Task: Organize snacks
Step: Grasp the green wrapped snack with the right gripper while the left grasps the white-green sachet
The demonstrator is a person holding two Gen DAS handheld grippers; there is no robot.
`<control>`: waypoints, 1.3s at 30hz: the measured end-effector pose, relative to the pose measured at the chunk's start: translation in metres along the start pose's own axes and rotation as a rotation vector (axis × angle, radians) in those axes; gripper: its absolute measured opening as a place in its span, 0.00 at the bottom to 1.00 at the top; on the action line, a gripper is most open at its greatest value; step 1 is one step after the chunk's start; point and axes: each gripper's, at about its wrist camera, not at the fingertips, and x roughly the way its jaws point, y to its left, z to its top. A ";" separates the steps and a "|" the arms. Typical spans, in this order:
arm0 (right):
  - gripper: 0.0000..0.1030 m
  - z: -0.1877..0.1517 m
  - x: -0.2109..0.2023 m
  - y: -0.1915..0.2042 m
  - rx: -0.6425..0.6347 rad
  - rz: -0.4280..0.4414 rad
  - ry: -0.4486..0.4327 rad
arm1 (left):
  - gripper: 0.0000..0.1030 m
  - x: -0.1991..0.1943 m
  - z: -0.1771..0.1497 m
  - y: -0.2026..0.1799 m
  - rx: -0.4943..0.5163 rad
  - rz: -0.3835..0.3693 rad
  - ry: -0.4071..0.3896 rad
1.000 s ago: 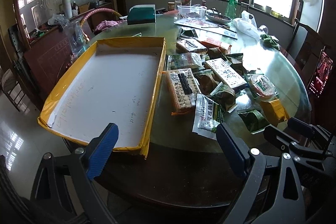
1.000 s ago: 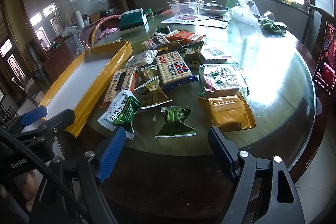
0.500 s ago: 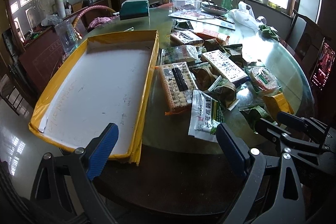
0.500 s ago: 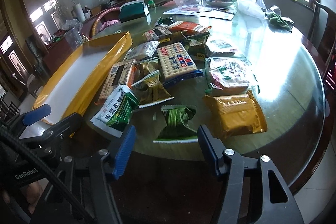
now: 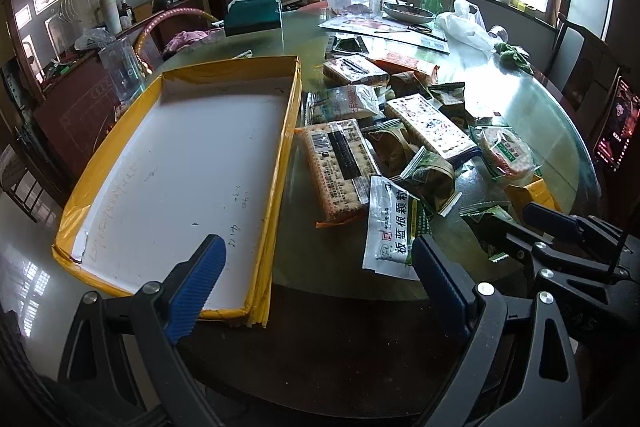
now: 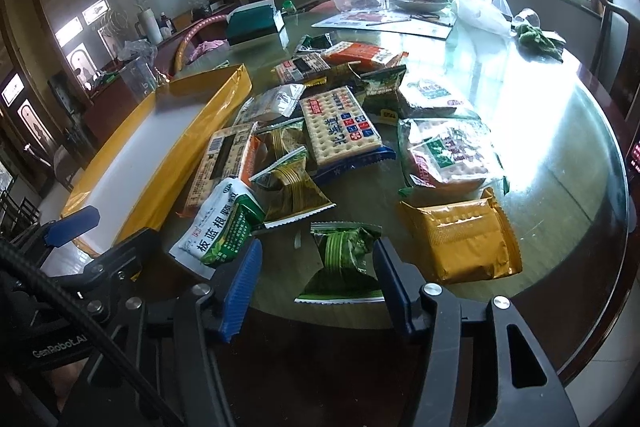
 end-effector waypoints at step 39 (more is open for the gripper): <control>0.38 -0.002 0.011 -0.018 0.049 0.037 0.019 | 0.91 0.015 0.011 -0.020 0.043 -0.088 0.021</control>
